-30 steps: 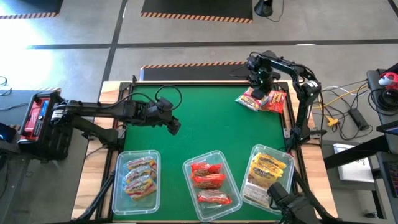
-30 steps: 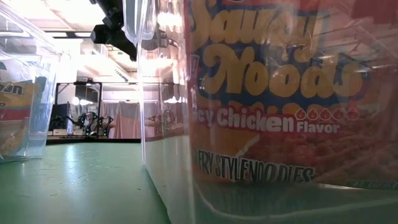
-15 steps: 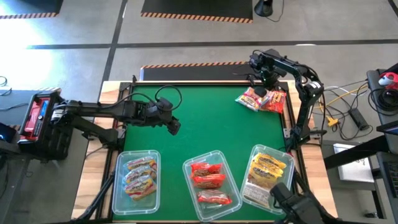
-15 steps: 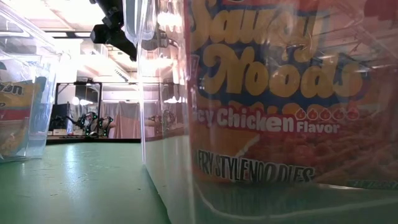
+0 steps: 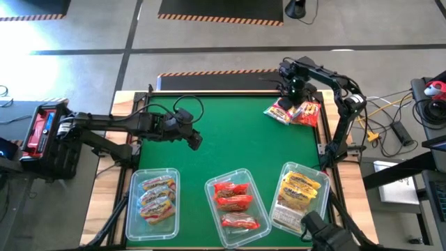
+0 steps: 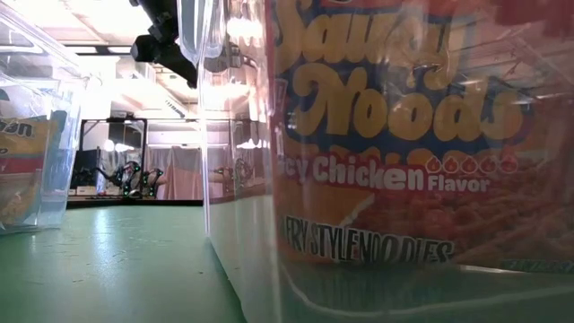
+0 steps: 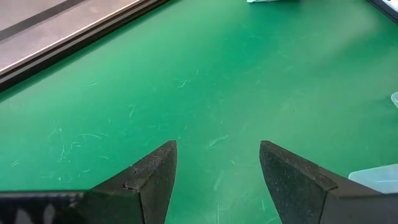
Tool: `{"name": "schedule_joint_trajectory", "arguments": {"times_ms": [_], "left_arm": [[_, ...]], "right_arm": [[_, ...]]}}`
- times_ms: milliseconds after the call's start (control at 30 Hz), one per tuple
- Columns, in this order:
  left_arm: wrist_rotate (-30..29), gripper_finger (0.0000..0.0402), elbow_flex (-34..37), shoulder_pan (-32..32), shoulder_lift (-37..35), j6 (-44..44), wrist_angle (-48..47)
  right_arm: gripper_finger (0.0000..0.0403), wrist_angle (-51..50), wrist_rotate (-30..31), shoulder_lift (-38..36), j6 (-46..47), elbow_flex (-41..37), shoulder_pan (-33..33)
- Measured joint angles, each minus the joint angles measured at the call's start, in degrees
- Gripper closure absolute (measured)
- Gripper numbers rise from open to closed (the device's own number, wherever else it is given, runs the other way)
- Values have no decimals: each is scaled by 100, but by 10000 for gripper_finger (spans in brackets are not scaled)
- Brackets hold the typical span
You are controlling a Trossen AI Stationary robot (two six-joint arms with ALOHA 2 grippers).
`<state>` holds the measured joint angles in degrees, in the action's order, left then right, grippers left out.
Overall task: Sort Maruchan noodles
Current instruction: Put the blue noodle pack into the left transparent bin
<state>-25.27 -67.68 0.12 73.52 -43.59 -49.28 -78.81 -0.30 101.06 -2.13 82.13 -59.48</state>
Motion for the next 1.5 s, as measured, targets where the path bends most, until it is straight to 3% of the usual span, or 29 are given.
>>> {"name": "schedule_joint_trajectory", "arguments": {"times_ms": [200, 333, 500, 767, 1133, 1500], "left_arm": [[-40, 189, 0, 0, 0, 3, 0], [-79, 189, 0, 2, 0, 61, 0], [-77, 189, 0, 2, 0, 107, -14], [-75, 189, 0, 2, 0, 109, -90], [-66, 189, 0, 2, 0, 109, -90], [43, 189, 0, -6, 0, 109, -90]], "right_arm": [[394, 165, -468, 4, 142, -190, 612], [394, 809, 31, 57, 502, -259, 931], [394, 781, 731, 301, 986, -275, 1199], [394, 575, 1118, 452, 1148, -271, 1509], [394, 124, 1223, 485, 515, -273, 1873], [394, -696, 1235, 382, -1054, -271, 1806]]}}
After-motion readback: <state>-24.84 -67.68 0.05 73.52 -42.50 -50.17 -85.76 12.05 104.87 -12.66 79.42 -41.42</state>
